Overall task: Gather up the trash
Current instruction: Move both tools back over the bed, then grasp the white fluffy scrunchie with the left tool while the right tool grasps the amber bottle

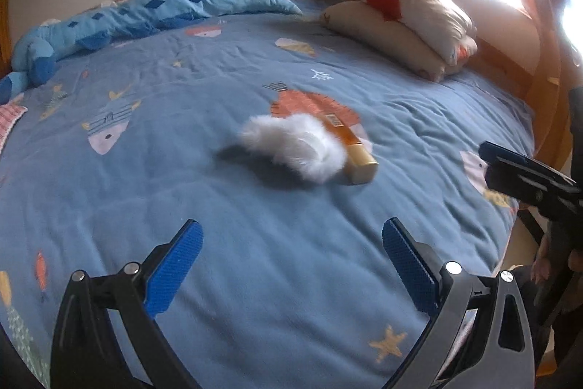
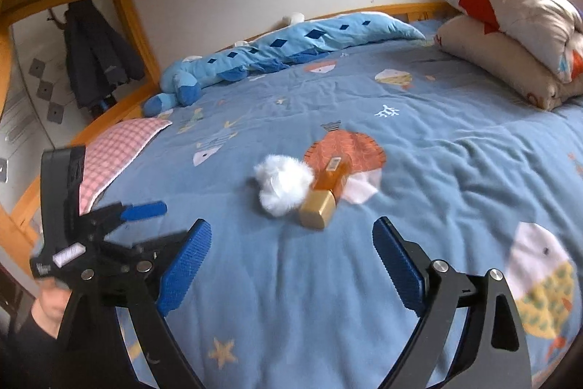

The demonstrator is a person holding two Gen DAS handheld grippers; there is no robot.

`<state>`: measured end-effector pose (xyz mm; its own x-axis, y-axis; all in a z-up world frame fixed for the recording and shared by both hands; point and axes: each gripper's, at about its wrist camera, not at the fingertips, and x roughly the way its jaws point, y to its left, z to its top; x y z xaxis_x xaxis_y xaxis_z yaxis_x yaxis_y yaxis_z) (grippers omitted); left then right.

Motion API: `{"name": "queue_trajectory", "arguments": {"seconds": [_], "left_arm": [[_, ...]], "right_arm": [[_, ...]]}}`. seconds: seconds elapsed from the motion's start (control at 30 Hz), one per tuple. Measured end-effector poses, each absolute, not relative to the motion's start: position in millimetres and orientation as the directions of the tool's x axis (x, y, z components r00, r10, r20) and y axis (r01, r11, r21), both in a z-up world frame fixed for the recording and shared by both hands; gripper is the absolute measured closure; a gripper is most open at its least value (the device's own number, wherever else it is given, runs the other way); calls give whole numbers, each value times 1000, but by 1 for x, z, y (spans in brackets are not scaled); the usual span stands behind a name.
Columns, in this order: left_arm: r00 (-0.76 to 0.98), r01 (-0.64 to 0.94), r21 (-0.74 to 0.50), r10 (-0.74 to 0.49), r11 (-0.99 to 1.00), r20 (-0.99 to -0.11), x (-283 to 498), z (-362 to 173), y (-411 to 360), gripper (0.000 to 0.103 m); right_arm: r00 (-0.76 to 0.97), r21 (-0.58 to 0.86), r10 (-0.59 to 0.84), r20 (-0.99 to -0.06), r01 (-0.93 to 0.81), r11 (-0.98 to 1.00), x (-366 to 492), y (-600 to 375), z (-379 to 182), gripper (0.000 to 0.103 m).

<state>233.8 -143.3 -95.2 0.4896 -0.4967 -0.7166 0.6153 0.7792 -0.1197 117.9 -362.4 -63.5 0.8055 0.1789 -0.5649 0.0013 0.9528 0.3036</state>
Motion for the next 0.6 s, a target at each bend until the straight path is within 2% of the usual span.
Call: {"name": "queue_trajectory", "arguments": {"seconds": [0.37,0.6], "left_arm": [[427,637,-168,-526,752,-735,296,-128,-149,4],[407,652,-184,-544,736,-733,317,-136,-154,4]], "right_arm": [[763,249,86,-641,100,963,204,-366,-94,22],[715,208,3,-699,200,957,248,-374,-117,39]]}}
